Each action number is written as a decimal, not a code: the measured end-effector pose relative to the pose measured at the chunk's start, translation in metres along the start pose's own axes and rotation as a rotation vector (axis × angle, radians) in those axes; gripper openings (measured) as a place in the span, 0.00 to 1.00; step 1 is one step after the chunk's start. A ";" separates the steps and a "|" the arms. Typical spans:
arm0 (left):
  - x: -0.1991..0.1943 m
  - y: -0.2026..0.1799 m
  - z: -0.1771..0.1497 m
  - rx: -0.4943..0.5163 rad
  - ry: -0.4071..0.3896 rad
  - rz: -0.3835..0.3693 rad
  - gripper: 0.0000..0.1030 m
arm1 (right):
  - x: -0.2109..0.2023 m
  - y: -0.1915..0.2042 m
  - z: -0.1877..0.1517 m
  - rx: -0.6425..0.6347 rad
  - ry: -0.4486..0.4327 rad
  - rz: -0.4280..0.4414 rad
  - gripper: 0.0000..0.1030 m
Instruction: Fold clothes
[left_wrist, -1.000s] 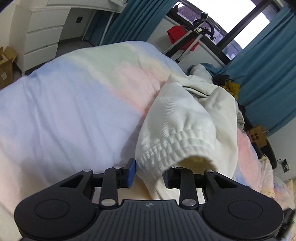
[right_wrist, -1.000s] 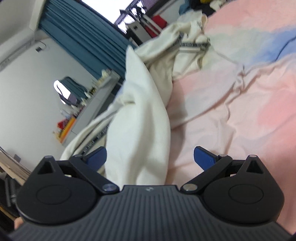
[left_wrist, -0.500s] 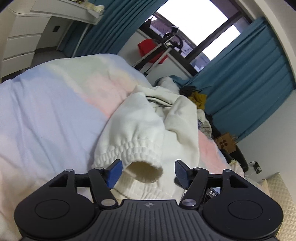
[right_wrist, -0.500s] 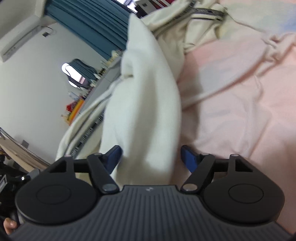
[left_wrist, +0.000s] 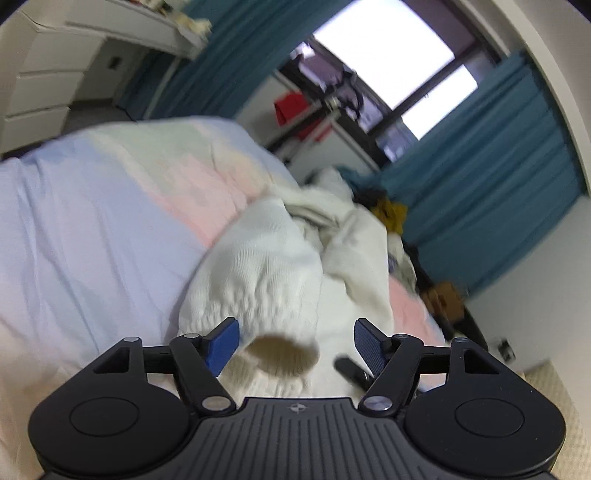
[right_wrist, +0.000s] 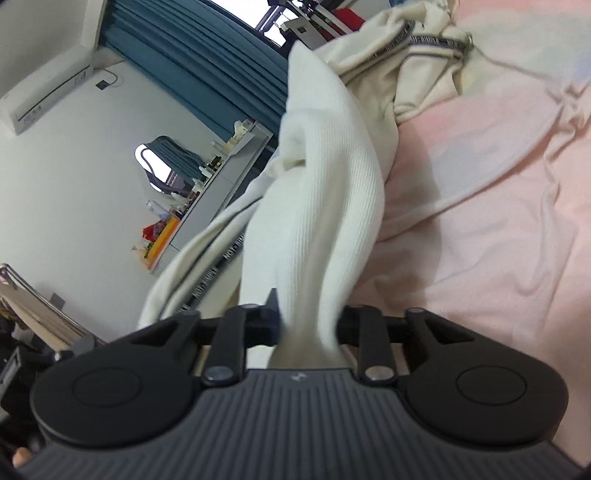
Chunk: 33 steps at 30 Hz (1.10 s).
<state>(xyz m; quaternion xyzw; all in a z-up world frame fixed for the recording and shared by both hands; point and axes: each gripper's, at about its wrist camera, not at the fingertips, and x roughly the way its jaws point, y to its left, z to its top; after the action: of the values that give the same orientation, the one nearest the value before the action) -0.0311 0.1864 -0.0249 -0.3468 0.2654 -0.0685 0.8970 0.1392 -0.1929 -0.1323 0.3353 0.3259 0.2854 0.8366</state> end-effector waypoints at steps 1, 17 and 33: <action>-0.003 -0.002 -0.001 0.003 -0.004 -0.004 0.67 | -0.003 0.003 0.000 -0.010 -0.003 -0.010 0.19; -0.006 0.010 -0.015 -0.239 0.052 -0.085 0.76 | -0.115 0.023 0.006 0.105 -0.206 -0.051 0.10; 0.094 0.000 -0.035 -0.264 0.175 -0.048 0.71 | -0.102 0.006 -0.005 0.113 -0.178 -0.143 0.10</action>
<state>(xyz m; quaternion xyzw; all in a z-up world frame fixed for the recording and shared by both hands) 0.0306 0.1368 -0.0870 -0.4608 0.3410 -0.0845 0.8150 0.0701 -0.2588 -0.0948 0.3818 0.2892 0.1751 0.8602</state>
